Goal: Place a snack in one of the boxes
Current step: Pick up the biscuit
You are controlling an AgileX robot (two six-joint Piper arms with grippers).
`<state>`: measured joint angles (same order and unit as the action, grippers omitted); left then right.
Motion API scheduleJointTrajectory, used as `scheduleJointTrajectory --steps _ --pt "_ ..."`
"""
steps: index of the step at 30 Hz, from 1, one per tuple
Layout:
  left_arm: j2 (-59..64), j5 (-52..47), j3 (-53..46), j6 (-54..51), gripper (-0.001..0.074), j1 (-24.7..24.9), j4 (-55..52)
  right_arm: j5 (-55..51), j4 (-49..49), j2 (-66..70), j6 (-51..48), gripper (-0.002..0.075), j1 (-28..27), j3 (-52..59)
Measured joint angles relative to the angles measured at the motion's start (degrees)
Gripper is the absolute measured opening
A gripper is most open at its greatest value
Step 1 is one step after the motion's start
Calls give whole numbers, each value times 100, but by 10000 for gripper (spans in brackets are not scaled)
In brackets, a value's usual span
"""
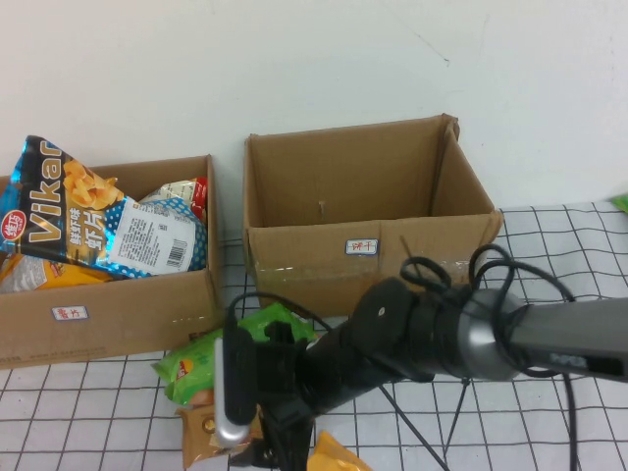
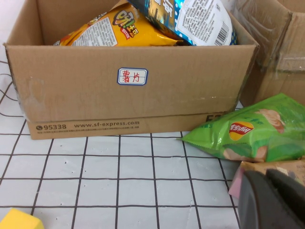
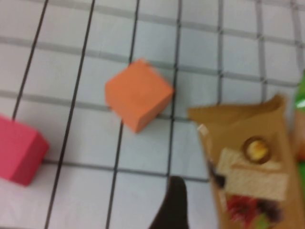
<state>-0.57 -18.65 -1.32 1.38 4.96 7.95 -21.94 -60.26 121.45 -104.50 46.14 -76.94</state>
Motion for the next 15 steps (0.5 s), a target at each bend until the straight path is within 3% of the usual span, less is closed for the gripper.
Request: scheduleJointTrajectory --steps 15 --pt "0 0 0 0 -1 0 0 887 254 631 -5 620 0 -28"
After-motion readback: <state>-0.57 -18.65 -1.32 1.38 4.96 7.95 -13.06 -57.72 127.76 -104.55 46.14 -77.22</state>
